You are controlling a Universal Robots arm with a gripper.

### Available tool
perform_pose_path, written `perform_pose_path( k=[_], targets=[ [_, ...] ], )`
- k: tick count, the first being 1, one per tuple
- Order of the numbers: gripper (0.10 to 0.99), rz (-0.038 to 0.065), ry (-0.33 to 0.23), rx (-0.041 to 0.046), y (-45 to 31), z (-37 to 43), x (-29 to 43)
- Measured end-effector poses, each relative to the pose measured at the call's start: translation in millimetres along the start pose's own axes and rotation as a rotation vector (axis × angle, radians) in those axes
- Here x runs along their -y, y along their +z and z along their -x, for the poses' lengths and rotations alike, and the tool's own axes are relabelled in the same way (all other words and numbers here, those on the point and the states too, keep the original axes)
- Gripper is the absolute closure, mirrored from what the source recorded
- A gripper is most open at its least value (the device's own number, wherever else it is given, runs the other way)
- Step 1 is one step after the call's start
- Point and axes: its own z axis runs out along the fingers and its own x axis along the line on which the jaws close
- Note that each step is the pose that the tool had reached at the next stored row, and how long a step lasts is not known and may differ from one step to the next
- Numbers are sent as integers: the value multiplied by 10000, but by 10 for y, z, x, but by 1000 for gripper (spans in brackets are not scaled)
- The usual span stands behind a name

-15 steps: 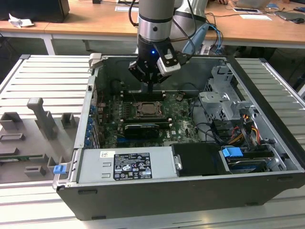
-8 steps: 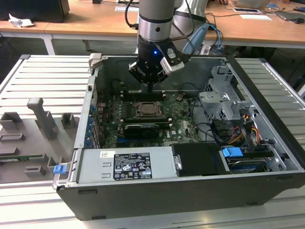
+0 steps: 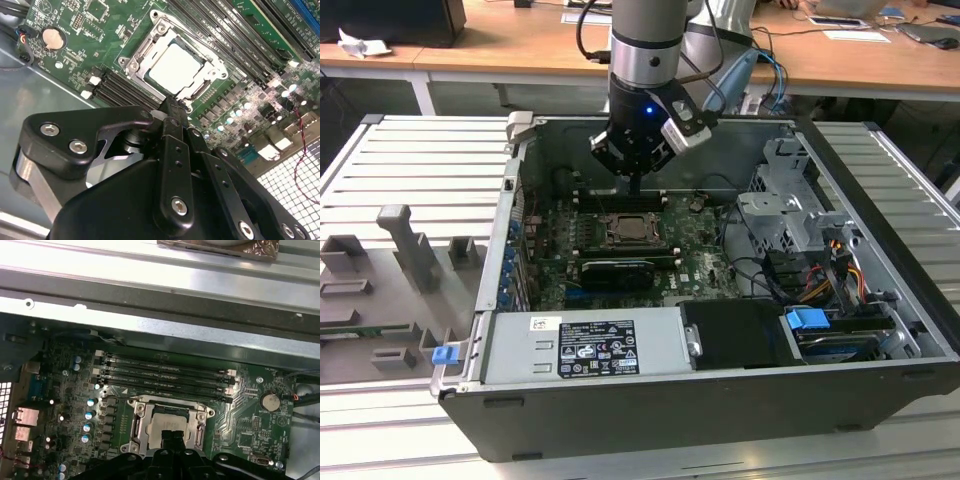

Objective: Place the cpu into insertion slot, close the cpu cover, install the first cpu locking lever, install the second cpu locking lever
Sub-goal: 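Install the first cpu locking lever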

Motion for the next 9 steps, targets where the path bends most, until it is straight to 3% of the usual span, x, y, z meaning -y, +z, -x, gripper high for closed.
perform_pose_path(
  k=[9],
  targets=[
    [980, 1, -41, 35, -3, -116, 34]
  ],
)
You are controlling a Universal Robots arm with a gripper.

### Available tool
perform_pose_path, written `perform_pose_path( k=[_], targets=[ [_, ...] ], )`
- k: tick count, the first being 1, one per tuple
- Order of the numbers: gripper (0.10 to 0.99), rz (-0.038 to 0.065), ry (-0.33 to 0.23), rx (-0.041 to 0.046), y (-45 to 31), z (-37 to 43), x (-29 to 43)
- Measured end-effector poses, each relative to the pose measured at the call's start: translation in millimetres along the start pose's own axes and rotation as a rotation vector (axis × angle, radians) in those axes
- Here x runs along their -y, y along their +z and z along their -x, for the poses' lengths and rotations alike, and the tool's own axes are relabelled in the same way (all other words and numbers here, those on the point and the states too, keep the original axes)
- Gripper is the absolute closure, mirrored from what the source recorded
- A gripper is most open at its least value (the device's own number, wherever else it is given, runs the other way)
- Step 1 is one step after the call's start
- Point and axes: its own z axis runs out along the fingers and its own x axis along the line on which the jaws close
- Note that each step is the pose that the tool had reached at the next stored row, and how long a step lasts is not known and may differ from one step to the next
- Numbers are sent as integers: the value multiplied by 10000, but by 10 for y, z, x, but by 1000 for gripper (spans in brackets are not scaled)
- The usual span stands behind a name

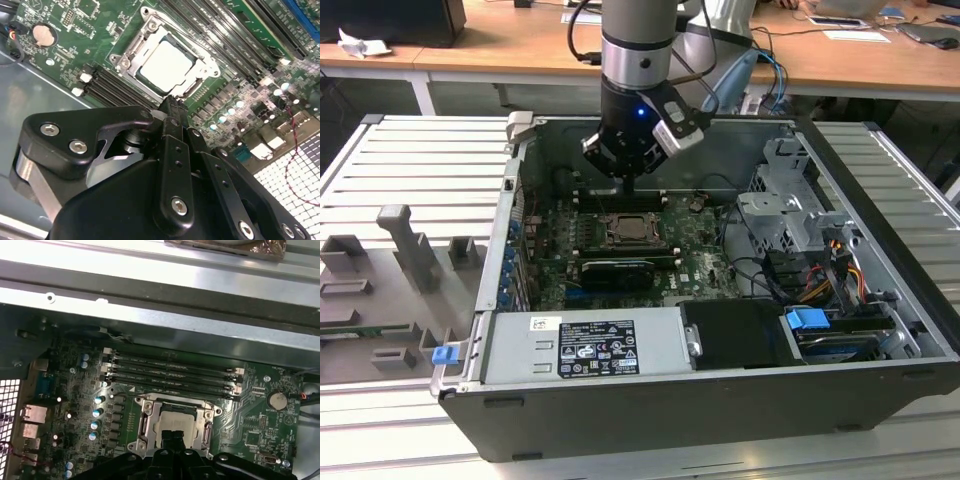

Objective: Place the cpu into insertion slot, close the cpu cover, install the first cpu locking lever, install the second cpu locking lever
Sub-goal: 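Install the first cpu locking lever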

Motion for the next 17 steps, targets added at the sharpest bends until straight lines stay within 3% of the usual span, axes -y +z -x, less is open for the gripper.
perform_pose_path(
  k=[8, 13, 15, 17],
  targets=[
    [980, 5, -12, 16, -1, -131, -3],
    [980, 5, -19, 18, -1, -238, -17],
    [980, 6, -14, 29, 1, -345, -33],
    [980, 4, 163, 38, 5, -357, -36]
  ],
)
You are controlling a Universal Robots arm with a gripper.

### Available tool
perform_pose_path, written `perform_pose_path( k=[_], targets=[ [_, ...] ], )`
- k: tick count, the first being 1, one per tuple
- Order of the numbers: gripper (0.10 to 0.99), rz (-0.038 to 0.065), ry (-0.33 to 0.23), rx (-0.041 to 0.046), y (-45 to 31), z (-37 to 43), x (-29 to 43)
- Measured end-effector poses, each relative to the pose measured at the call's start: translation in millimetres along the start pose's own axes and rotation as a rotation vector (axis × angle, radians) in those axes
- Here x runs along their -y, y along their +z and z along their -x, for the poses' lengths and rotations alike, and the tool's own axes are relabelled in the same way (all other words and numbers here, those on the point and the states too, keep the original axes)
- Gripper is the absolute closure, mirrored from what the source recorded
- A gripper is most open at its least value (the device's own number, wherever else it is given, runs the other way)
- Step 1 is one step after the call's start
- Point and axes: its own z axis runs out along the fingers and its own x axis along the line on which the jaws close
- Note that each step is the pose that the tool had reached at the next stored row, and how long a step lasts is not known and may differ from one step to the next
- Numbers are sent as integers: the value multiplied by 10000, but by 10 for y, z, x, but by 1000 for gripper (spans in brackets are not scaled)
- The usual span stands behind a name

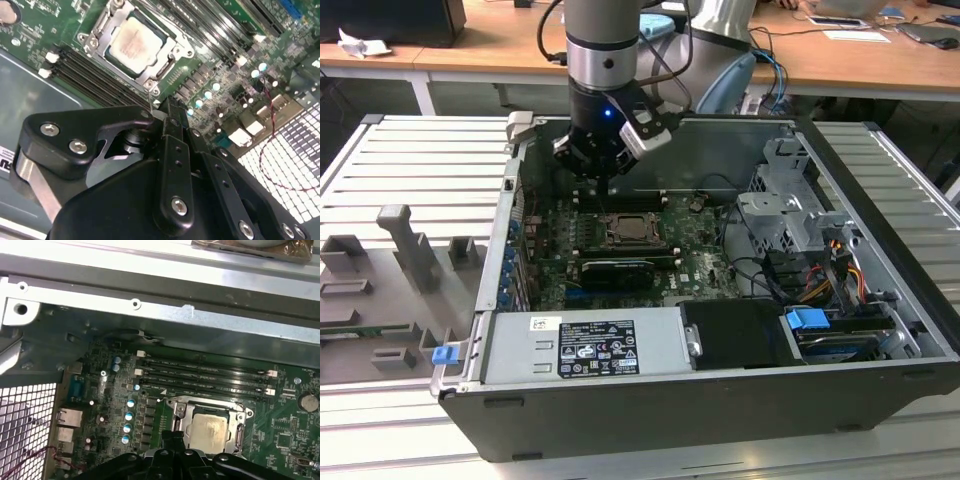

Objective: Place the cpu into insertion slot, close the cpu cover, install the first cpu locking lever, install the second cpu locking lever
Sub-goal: 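Install the first cpu locking lever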

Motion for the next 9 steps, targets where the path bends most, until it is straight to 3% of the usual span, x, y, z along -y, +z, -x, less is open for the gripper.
perform_pose_path(
  k=[3, 7, 9],
  targets=[
    [980, -3, 295, 15, 7, -29, -3],
    [980, 50, 299, 22, 22, -190, -23],
    [980, 53, 299, 24, 33, -229, -34]
  ],
)
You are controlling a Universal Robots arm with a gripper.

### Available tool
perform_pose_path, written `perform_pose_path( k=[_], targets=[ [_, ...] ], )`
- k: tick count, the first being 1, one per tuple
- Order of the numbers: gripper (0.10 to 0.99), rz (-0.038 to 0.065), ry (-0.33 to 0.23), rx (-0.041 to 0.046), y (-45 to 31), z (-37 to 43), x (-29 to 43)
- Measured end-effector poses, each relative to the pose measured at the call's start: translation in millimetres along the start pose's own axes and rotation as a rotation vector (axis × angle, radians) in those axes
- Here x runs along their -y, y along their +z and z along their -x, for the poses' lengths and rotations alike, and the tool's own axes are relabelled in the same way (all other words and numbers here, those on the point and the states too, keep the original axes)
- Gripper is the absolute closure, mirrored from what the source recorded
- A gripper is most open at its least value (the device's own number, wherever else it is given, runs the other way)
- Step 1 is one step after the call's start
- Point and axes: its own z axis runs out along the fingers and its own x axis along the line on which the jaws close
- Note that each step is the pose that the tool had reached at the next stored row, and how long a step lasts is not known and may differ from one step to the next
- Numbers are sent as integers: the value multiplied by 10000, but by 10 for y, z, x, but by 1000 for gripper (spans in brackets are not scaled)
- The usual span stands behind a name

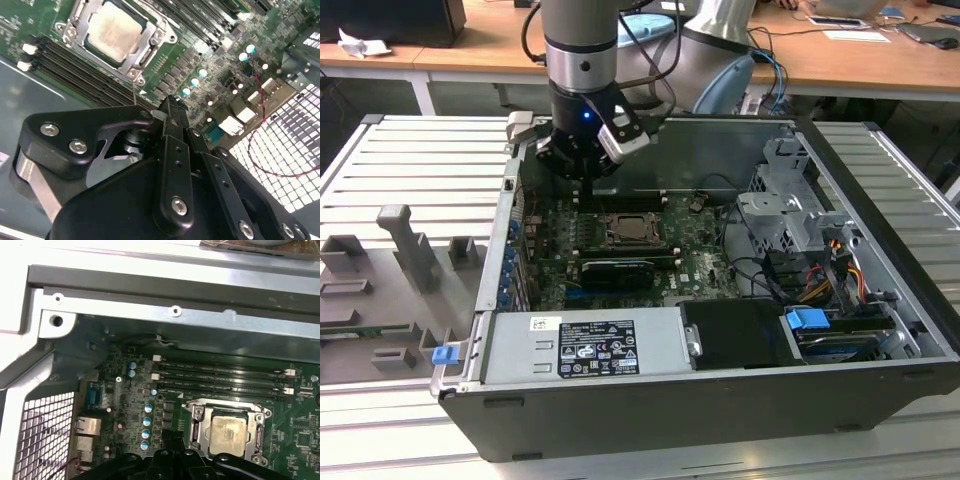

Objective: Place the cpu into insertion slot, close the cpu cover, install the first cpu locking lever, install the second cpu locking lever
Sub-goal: 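Install the first cpu locking lever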

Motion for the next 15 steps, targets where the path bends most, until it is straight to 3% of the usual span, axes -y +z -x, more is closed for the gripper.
perform_pose_path(
  k=[4, 15],
  targets=[
    [980, -1, 1, -2, 16, -18, -33],
    [980, 3, 0, -1, 26, -56, -40]
  ],
)
